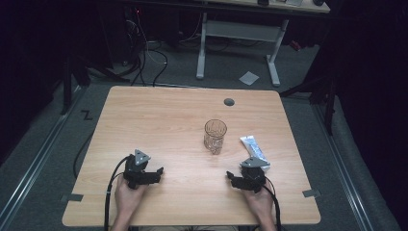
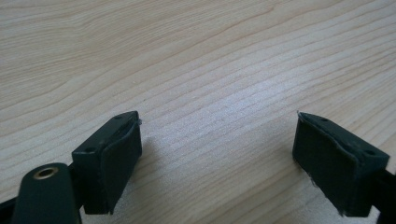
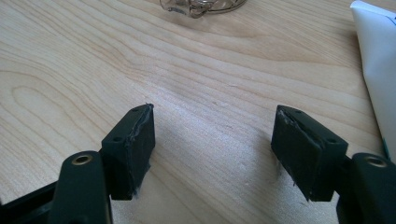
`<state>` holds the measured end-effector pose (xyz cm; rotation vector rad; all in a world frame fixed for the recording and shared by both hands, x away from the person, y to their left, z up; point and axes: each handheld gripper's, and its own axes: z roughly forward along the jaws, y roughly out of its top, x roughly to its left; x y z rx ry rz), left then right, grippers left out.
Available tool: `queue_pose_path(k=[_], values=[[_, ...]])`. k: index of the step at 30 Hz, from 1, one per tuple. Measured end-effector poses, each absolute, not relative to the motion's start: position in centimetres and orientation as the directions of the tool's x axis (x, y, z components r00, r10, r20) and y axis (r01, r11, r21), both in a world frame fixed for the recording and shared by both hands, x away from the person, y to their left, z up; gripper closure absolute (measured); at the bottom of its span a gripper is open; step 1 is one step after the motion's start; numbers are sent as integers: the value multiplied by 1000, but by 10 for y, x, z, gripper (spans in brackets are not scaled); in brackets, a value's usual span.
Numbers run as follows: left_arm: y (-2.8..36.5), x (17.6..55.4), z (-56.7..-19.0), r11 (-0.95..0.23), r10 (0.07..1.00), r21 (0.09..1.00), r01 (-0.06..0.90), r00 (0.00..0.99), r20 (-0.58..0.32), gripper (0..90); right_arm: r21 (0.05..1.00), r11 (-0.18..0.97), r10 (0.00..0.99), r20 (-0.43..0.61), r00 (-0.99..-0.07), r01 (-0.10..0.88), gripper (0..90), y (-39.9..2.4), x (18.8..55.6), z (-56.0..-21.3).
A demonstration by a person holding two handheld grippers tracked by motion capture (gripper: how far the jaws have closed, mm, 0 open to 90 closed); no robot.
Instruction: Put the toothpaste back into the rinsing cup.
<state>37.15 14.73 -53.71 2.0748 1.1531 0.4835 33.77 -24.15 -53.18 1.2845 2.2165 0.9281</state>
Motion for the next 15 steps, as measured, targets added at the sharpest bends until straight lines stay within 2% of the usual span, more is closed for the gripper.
queue_pose_path(k=[15], values=[[148, 372, -537, -356, 845, 729, 584, 535, -15, 159, 720, 352, 871, -17, -492, 598, 300, -242, 338, -532]])
